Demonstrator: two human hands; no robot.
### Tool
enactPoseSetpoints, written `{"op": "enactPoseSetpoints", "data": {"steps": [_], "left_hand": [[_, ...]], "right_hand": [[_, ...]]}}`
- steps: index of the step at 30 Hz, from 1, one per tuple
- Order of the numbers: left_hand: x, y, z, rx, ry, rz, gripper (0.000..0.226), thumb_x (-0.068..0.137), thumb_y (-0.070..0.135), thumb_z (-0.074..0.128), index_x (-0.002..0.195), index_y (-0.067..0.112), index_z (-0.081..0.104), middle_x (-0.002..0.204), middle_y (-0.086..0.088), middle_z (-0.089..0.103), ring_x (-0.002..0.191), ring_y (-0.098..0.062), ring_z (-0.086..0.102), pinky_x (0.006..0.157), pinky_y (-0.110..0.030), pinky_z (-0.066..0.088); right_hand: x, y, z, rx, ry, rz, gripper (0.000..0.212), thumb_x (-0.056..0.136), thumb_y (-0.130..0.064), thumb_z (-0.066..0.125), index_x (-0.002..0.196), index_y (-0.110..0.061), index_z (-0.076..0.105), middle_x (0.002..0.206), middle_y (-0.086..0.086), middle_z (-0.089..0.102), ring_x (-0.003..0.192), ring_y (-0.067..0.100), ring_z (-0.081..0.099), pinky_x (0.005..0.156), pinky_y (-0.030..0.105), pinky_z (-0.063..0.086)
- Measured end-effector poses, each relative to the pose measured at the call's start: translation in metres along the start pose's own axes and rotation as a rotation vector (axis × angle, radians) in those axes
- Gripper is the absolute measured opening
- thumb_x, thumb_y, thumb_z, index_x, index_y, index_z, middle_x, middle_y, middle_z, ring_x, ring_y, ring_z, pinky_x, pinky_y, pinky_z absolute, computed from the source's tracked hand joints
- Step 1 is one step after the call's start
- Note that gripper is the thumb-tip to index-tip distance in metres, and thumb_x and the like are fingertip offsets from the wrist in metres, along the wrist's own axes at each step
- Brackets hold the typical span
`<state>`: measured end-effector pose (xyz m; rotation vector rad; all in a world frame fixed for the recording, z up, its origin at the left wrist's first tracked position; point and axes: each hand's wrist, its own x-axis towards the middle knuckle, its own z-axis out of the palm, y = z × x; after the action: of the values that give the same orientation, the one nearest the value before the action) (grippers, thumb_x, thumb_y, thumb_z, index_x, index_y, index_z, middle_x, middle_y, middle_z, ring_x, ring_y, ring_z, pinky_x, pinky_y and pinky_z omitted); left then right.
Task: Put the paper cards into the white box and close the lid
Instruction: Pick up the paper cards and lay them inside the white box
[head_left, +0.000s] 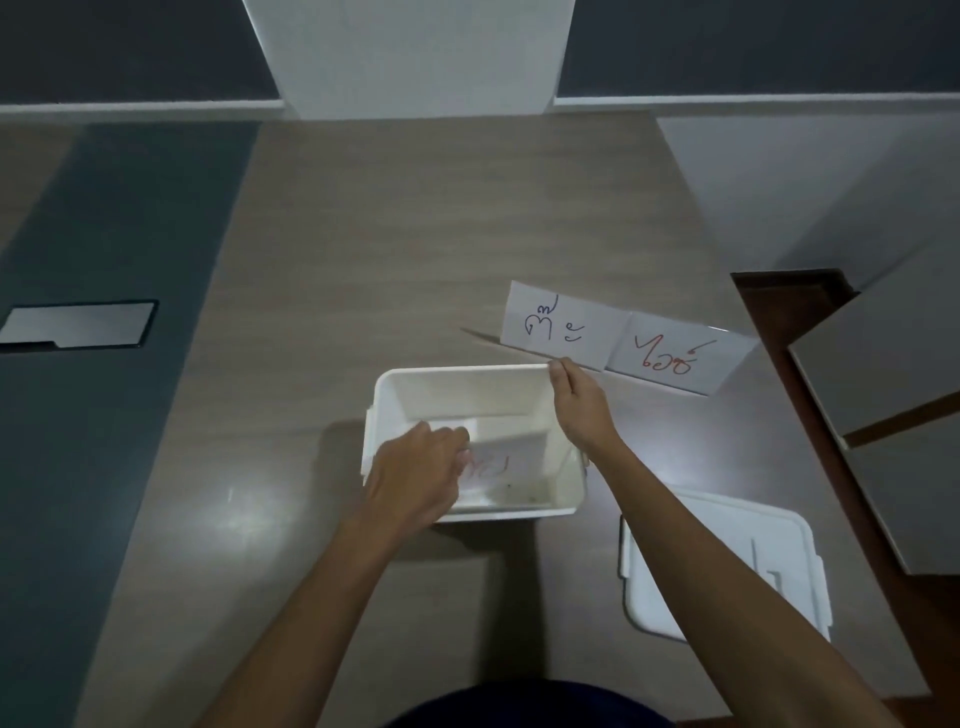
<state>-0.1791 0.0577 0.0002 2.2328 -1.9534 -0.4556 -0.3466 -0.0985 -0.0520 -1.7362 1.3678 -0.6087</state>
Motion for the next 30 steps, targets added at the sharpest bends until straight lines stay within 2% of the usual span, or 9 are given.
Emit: {"op": "enactPoseSetpoints", "data": {"steps": [5,10,14,16,18,21,24,27,30], "left_hand": [[-0.021,0.003,0.032,-0.054,-0.202,0.002,0.058,0.091,0.060,0.014,0.084,0.020,0.054,0.087,0.002,0.063,0.088,-0.023,0.054,0.072,-0.039,0.045],[-0.017,0.000,0.028,-0.095,-0.267,-0.038,0.078,0.079,0.076,0.001,0.077,0.020,0.055,0.085,0.003,0.063,0.088,-0.021,0.054,0.077,-0.041,0.047],[-0.005,-0.010,0.012,-0.259,-0.064,-0.056,0.063,0.086,0.070,0.020,0.096,0.026,0.064,0.100,0.006,0.066,0.100,-0.018,0.056,0.084,-0.036,0.046],[0.006,-0.023,0.006,-0.265,0.211,-0.055,0.051,0.089,0.059,0.035,0.107,0.023,0.066,0.111,0.004,0.066,0.108,-0.019,0.055,0.090,-0.034,0.044],[0.016,-0.038,0.004,-0.184,0.409,-0.105,0.044,0.090,0.051,0.043,0.119,0.025,0.063,0.123,-0.001,0.062,0.115,-0.024,0.052,0.096,-0.038,0.043],[0.021,-0.054,0.010,-0.296,0.324,-0.335,0.048,0.093,0.047,0.044,0.140,0.041,0.041,0.140,-0.006,0.047,0.128,-0.027,0.044,0.104,-0.046,0.040],[0.023,-0.059,0.020,-0.550,0.180,-0.467,0.052,0.097,0.044,0.035,0.147,0.049,0.019,0.149,-0.003,0.039,0.133,-0.028,0.043,0.105,-0.044,0.040],[0.024,-0.054,0.024,-0.731,0.156,-0.495,0.051,0.100,0.041,0.029,0.147,0.053,0.012,0.148,0.004,0.046,0.131,-0.028,0.048,0.102,-0.037,0.038],[0.025,-0.053,0.025,-0.872,0.174,-0.534,0.048,0.101,0.041,0.029,0.146,0.055,0.017,0.146,0.006,0.048,0.133,-0.024,0.047,0.098,-0.027,0.034]], "right_hand": [[-0.002,-0.002,0.000,0.019,0.002,0.005,0.030,0.104,-0.030,0.034,0.087,-0.014,0.053,0.075,-0.003,0.053,0.078,0.021,0.051,0.073,0.033,0.037],[0.000,0.000,-0.001,0.018,0.017,-0.003,0.030,0.104,-0.029,0.035,0.084,-0.015,0.052,0.072,-0.003,0.052,0.072,0.018,0.049,0.069,0.032,0.036],[0.011,-0.001,-0.008,0.023,0.052,0.034,0.033,0.102,-0.025,0.040,0.080,-0.007,0.056,0.067,0.001,0.053,0.062,0.011,0.046,0.064,0.030,0.034],[0.023,-0.006,-0.016,0.031,0.065,0.054,0.028,0.099,-0.022,0.047,0.090,-0.004,0.066,0.080,0.007,0.064,0.072,0.015,0.054,0.065,0.028,0.036],[0.040,-0.015,-0.022,-0.017,0.119,0.013,0.023,0.096,-0.021,0.053,0.102,-0.006,0.068,0.098,0.009,0.070,0.091,0.019,0.060,0.078,0.025,0.041],[0.079,-0.020,-0.026,-0.303,0.173,-0.093,0.030,0.091,-0.021,0.060,0.118,-0.007,0.062,0.122,0.012,0.064,0.123,0.029,0.049,0.103,0.034,0.037],[0.115,-0.019,-0.026,-0.599,0.041,-0.059,0.049,0.090,-0.027,0.064,0.134,-0.010,0.050,0.137,0.014,0.055,0.140,0.035,0.031,0.117,0.042,0.024],[0.132,-0.019,-0.025,-0.707,-0.042,-0.021,0.046,0.090,-0.025,0.065,0.133,-0.013,0.053,0.130,0.018,0.062,0.128,0.035,0.048,0.111,0.042,0.033],[0.134,-0.021,-0.023,-0.630,-0.041,-0.014,0.022,0.086,-0.006,0.061,0.101,-0.020,0.068,0.104,0.021,0.071,0.095,0.037,0.067,0.081,0.040,0.055]]}}
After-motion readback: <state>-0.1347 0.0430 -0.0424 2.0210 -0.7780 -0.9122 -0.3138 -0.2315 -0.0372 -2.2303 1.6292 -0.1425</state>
